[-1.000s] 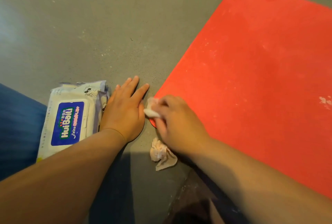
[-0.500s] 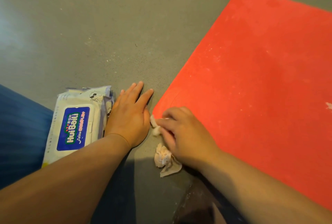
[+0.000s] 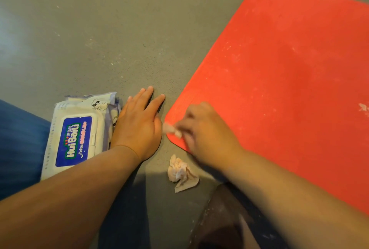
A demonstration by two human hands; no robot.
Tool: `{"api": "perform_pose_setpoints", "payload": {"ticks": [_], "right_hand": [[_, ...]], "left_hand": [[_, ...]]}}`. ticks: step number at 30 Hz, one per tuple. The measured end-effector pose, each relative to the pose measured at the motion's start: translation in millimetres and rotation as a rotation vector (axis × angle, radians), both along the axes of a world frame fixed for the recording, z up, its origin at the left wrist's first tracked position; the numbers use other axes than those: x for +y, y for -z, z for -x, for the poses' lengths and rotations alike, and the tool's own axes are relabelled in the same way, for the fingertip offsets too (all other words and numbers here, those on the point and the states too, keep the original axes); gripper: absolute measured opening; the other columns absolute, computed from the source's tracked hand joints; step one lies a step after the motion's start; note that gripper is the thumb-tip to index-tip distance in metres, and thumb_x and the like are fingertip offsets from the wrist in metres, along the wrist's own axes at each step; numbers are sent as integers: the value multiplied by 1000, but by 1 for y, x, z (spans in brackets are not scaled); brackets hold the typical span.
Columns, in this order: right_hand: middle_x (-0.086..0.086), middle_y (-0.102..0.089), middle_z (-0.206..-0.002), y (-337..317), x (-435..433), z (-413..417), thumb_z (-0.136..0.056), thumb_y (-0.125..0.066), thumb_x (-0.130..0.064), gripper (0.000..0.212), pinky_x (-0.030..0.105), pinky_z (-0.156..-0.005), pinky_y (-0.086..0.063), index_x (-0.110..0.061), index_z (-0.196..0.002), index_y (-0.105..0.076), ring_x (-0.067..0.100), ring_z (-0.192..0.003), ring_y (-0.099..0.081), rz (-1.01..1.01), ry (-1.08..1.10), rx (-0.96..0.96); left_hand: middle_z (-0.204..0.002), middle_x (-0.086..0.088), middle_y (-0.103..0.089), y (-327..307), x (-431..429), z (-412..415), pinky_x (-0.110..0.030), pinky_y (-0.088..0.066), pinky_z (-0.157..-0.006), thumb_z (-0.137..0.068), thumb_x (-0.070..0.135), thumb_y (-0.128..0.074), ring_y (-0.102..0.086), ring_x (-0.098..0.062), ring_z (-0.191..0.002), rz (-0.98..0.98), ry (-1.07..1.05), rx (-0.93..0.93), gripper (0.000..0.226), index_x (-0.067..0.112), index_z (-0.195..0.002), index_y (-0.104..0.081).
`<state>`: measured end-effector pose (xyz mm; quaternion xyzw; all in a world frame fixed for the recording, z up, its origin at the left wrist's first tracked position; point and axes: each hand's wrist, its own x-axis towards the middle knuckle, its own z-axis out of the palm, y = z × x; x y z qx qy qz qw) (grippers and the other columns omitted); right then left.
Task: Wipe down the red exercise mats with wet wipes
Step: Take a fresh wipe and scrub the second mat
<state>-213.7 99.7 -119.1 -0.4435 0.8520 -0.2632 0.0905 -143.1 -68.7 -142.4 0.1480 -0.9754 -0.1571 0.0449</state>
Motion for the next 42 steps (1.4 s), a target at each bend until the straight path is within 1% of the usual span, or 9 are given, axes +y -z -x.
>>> {"api": "perform_pose_setpoints", "payload": {"ticks": [4, 11, 13, 17, 19, 24, 30, 38, 42], "right_hand": [[8, -55, -100, 0, -24, 53, -89, -55, -19, 20, 31, -76, -35, -16, -95, -74, 28, -98, -48, -40, 341, 51], [3, -65, -102, 0, 0, -18, -87, -64, -20, 14, 33, -85, -43, -11, -91, -74, 25, -97, -55, 58, -67, -45], [3, -67, -101, 0, 0, 5, -86, -64, -14, 13, 34, -86, -43, -14, -92, -74, 26, -98, -56, 31, -9, -10], [1, -72, -100, -4, -22, 52, -81, -52, -2, 37, 34, -81, -43, -14, -115, -61, 28, -98, -61, 112, 399, -13], [5, -71, -101, -6, -32, 38, -81, -53, -2, 42, 32, -78, -47, -16, -120, -56, 28, -94, -63, 145, 359, -84], [5, -63, -89, -1, -13, -14, -82, -63, -14, 20, 38, -71, -47, -20, -101, -62, 24, -86, -57, 117, 81, -90], [4, -66, -96, 3, -26, 57, -83, -63, -19, 15, 29, -82, -33, -18, -95, -71, 27, -96, -53, 21, 407, 83], [2, -70, -84, -9, 9, -3, -74, -67, -8, 13, 29, -77, -39, -14, -83, -74, 25, -80, -59, 47, -101, -57], [8, -67, -96, -4, -4, 53, -82, -62, -12, 18, 33, -82, -40, -15, -95, -74, 30, -95, -58, -15, 268, 52]], "left_hand": [[-154, -8, -31, 1, -1, -1, -36, -8, -118, -93, 23, -38, -23, -25, -143, 5, 5, 1, 49, 20, -142, -44], [-154, -7, -30, 1, -1, 0, -35, -8, -118, -91, 27, -32, -22, -23, -144, 20, 0, 0, 52, 21, -142, -43], [-153, -8, -32, -1, -1, 0, -35, -8, -118, -91, 26, -33, -23, -24, -143, 17, -2, 5, 52, 20, -141, -45], [-153, -8, -32, -2, 1, 0, -35, -8, -118, -91, 25, -34, -23, -25, -143, 1, -4, 2, 52, 19, -141, -45], [-154, -8, -31, -4, 0, 0, -36, -8, -118, -91, 26, -34, -23, -25, -144, -1, -6, 0, 52, 19, -142, -44], [-156, -6, -27, -5, 1, 0, -34, -6, -118, -91, 28, -33, -19, -22, -145, 3, -1, -24, 53, 21, -144, -41], [-153, -9, -31, -3, 1, -1, -36, -9, -118, -95, 15, -46, -24, -25, -143, 7, 3, 9, 46, 18, -141, -45], [-153, -10, -31, -3, -1, 0, -37, -9, -118, -94, 20, -41, -23, -26, -143, 4, 11, 0, 47, 18, -141, -45], [-153, -10, -32, -3, 0, 1, -38, -10, -118, -94, 15, -46, -24, -27, -143, -3, 10, 8, 46, 17, -140, -47]]}}
